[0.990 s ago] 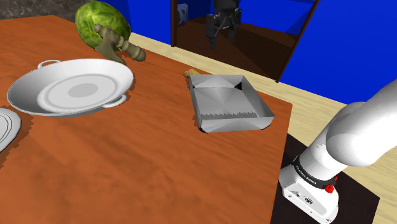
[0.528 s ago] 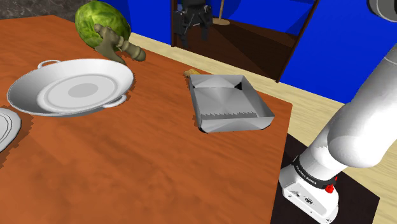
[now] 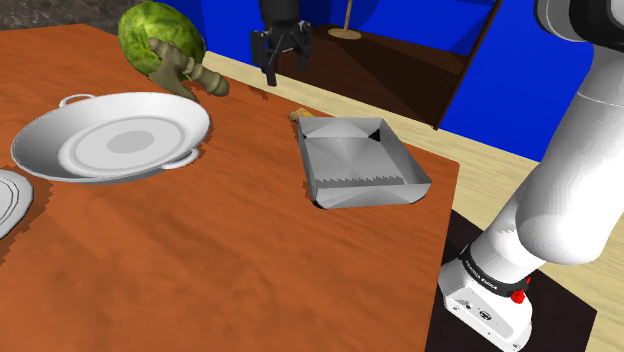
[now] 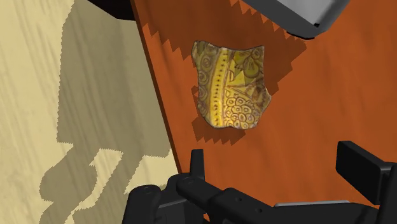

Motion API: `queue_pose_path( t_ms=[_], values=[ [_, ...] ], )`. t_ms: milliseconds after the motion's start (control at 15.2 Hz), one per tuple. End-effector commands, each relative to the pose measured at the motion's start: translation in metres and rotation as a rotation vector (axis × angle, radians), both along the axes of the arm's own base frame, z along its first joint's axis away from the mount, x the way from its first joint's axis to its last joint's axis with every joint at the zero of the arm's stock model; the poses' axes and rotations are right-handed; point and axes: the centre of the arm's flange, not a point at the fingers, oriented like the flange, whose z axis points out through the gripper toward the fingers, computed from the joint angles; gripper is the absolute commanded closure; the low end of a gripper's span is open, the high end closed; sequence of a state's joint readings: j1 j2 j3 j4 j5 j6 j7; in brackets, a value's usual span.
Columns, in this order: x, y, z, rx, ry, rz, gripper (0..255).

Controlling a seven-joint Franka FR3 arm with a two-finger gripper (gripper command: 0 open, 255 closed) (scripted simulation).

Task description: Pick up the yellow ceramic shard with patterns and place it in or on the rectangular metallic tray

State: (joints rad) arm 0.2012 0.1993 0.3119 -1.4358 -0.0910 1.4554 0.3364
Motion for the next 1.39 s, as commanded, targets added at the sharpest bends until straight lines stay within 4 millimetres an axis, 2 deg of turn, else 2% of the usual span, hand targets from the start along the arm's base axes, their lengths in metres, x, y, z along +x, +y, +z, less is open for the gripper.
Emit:
queue_pose_path(
  t_ms=[0, 66, 594, 660, 1254, 1320],
  values=[
    [-0.0011, -0.0004, -0.0099, 0.000, 0.000, 0.000, 0],
    [-0.0022, -0.0013, -0.0181, 0.000, 0.000, 0.000, 0],
    [-0.0022, -0.0013, -0.0181, 0.000, 0.000, 0.000, 0],
    [-0.0022, -0.0013, -0.0181, 0.000, 0.000, 0.000, 255],
    [-0.0022, -0.0013, -0.0181, 0.000, 0.000, 0.000, 255],
    [-0.0022, -0.0013, -0.0181, 0.000, 0.000, 0.000, 0]
  ],
)
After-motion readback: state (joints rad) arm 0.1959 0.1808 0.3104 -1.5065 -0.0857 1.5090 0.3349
